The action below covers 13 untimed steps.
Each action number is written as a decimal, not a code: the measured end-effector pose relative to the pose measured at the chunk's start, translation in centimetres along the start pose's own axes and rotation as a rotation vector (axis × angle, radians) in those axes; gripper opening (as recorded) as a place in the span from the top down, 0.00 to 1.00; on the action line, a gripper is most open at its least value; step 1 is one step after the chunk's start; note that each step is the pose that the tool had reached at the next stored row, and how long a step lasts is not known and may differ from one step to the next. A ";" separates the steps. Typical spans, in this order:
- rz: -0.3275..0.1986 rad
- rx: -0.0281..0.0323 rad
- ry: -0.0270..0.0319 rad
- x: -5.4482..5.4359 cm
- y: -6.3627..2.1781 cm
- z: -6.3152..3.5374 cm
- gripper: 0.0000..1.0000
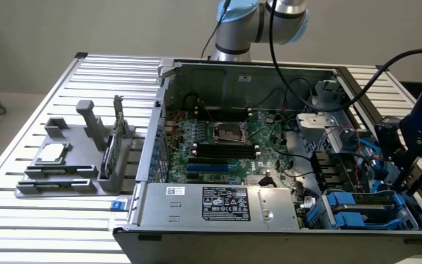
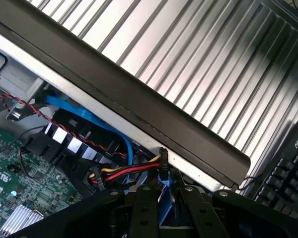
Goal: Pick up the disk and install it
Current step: 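Insert the first disk wire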
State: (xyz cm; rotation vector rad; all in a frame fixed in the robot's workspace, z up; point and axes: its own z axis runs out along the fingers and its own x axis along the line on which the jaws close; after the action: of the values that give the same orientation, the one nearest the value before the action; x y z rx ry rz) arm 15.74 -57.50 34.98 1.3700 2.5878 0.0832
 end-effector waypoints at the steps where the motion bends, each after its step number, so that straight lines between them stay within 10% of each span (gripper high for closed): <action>1: -0.006 -0.0009 0.0009 0.0 0.01 0.01 0.75; 13: -0.060 -0.0098 0.0091 -0.1 0.23 0.23 0.75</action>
State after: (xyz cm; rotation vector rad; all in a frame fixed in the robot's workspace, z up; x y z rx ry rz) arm 16.06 -57.50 34.81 1.2908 2.6299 0.0928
